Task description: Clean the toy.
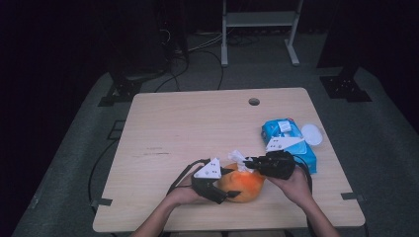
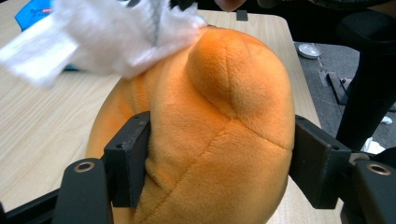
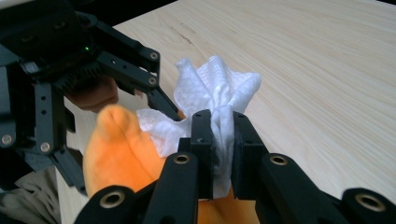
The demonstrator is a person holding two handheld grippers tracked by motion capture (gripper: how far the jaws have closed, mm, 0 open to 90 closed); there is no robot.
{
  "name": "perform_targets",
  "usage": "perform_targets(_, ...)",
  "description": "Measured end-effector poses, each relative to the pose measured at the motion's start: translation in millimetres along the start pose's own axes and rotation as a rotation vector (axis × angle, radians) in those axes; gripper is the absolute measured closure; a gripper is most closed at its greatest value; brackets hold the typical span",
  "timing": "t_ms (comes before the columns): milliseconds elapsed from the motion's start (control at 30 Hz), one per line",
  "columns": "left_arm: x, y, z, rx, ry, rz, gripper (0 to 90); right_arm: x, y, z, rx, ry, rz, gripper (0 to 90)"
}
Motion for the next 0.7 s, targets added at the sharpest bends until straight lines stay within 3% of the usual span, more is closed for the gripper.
perform_targets(200,-6.3,-6.1,2.0,-0.048,0.031,-0.002,29.5,-15.1,13.0,12.8,0.023,-0.008,0.043,80.9)
perform_targets(333,-5.9,-7.5,1.3,-0.050,0.030,-0.003,29.5,-25.4,15.7,20.5,0.032,0.002,0.057,80.8)
perform_targets(500,-8.2,-11.9,1.1,-0.091,0.054,-0.010,29.5,-35.2,10.2,21.9,0.034,0.028,0.056,80.8)
perform_targets(700,-14.7,-22.7,1.6,-0.173,0.099,-0.023,29.4,-33.6,-2.8,16.8,-0.007,0.030,0.044,80.7)
Point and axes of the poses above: each handheld gripper's, and its own axes: x roughly forward along the jaws, z roughly out of its underside, y roughly to its right, the point moved 9 cm from there along x, roughly forward along the jaws, and after that the axes turned 9 degrees about z, right-handed, at the moved point
